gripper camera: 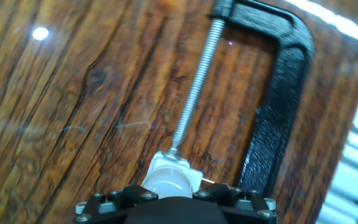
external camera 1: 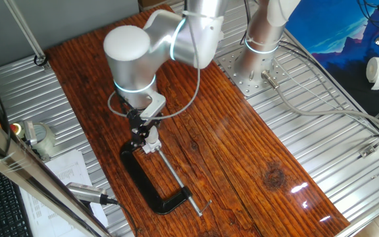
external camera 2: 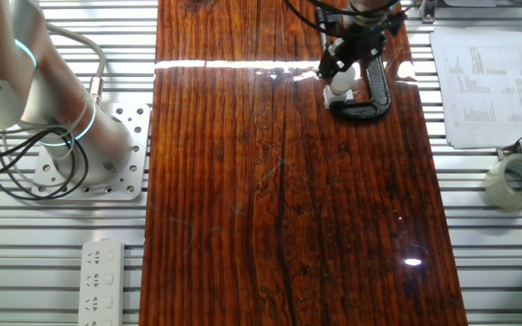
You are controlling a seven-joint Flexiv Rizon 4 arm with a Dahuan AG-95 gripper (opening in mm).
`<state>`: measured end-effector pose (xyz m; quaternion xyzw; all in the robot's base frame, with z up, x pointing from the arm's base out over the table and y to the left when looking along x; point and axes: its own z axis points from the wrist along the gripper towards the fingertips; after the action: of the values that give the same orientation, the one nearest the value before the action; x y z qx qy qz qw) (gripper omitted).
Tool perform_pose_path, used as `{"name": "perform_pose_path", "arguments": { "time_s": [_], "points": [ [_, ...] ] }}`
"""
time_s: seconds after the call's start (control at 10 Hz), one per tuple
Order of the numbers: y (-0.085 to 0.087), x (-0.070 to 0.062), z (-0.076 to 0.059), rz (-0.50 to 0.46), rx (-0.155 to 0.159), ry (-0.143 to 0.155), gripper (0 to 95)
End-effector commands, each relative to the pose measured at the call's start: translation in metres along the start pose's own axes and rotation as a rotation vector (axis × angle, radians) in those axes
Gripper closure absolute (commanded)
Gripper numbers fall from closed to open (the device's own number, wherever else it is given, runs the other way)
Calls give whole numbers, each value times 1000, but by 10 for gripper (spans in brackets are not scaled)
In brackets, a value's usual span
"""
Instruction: Install the light bulb by rotating it
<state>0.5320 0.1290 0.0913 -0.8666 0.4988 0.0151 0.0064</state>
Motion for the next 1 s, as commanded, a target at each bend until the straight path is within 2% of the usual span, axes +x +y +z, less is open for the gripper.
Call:
{"name": "perform_pose_path", "arguments": {
  "time_s": [0.1, 0.2, 0.3, 0.7, 1.0],
  "points": [
    [0, 2, 5, -49, -15, -12, 380],
    [0, 2, 6, -39, -15, -10, 380],
    [-1, 3, 7, -35, -16, -12, 190],
    [-2, 1, 9, -43, -18, -12, 190],
    [-2, 1, 9, -41, -32, -14, 190]
  ]
}}
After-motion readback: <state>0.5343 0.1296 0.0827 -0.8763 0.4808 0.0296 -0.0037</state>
